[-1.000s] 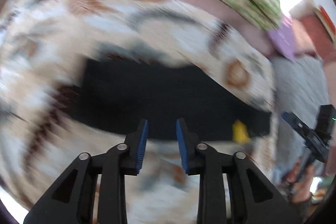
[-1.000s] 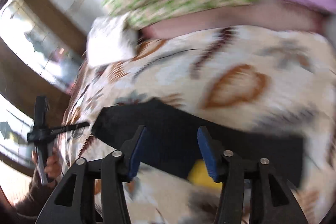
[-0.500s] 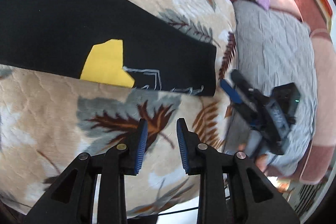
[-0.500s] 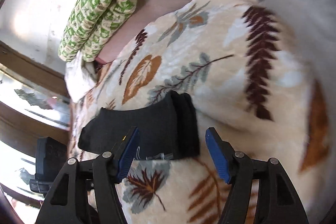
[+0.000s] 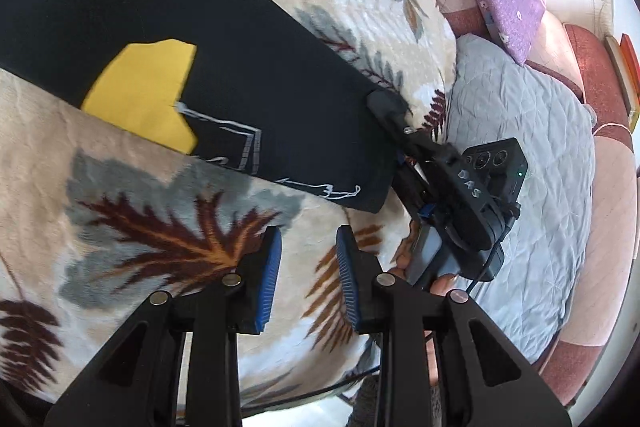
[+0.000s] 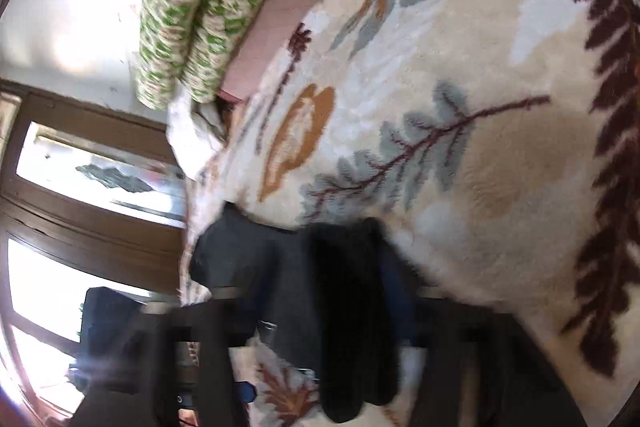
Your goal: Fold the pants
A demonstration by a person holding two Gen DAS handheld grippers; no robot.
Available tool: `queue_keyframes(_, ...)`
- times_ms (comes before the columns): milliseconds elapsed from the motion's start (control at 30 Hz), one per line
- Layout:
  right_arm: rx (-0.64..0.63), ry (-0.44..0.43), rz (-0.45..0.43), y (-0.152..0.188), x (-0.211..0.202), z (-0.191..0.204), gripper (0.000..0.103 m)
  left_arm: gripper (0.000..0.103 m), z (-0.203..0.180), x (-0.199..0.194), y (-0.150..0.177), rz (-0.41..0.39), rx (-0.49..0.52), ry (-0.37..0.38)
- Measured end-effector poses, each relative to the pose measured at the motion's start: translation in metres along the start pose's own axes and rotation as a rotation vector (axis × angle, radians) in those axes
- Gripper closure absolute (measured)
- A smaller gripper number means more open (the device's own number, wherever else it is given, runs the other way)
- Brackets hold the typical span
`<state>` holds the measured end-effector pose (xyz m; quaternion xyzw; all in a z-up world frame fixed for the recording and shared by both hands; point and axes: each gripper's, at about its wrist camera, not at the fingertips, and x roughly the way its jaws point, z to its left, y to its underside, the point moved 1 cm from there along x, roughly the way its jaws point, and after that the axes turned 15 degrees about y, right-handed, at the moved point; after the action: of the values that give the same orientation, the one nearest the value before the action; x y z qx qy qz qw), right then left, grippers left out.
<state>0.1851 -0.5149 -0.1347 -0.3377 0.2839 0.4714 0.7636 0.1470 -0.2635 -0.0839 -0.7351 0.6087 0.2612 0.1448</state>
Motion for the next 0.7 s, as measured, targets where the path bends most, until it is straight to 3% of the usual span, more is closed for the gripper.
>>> queue_keyframes(133,-0.014,0.018,0.001,-0.001,-0.003,-0.001,0.082,0.077,-0.001,0.014,0.003,-0.030,-0.004,-0.007)
queue_keyframes(467,0.032,-0.027,0.027,-0.001,-0.002,-0.010,0.078,0.078,0.028,0.038,-0.007,-0.142,-0.183,0.046)
queue_keyframes(700,0.078,-0.062,0.037,-0.004,0.004,-0.019,0.077,0.080,0.018,0.043,-0.019,-0.163,-0.158,0.035)
